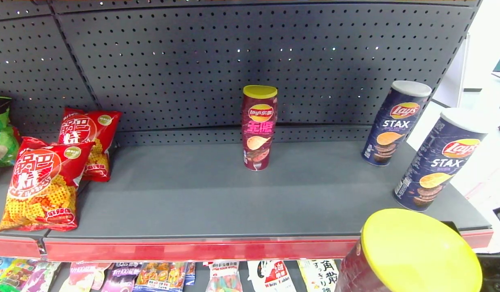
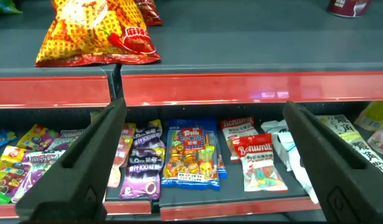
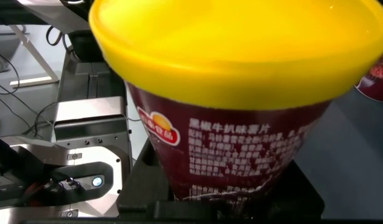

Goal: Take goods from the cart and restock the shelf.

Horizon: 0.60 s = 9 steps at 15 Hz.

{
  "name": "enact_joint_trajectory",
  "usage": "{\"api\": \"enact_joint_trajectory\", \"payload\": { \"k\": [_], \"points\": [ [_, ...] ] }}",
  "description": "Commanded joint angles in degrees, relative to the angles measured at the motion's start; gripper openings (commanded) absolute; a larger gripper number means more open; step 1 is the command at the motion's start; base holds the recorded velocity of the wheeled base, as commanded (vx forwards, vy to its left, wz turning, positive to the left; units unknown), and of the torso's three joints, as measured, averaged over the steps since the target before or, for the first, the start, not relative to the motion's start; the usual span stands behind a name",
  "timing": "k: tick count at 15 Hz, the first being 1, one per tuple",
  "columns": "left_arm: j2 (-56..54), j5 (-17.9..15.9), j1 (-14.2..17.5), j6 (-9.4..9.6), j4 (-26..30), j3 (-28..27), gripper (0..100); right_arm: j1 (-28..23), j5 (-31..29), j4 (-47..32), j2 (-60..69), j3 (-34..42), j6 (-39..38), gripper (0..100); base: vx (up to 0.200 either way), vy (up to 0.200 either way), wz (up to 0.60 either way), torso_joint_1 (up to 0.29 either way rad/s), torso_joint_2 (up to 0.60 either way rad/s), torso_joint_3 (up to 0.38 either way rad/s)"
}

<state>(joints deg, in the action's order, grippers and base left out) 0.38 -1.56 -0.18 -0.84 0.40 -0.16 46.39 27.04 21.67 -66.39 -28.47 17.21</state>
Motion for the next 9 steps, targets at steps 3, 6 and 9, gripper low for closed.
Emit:
{"api": "enact_joint_trajectory", "payload": {
  "k": [3, 6, 9],
  "points": [
    [0.06, -0.02, 0.01, 0.05, 0.04, 0.07, 100, 0.02, 0.12, 0.12, 0.03, 0.87, 0.01, 0, 0.0, 0.0, 0.0, 0.0, 0.0, 0.0],
    [0.06, -0.02, 0.01, 0.14, 0.04, -0.02, 100, -0.07, 0.12, 0.12, 0.03, 1.04, 0.01, 0, 0.0, 0.0, 0.0, 0.0, 0.0, 0.0],
    [0.06, -0.02, 0.01, 0.14, 0.04, -0.02, 100, -0.15, 0.12, 0.12, -0.06, 1.04, 0.01, 0, 0.2, 0.0, 0.0, -0.004, 0.0, 0.004]
  ]
}}
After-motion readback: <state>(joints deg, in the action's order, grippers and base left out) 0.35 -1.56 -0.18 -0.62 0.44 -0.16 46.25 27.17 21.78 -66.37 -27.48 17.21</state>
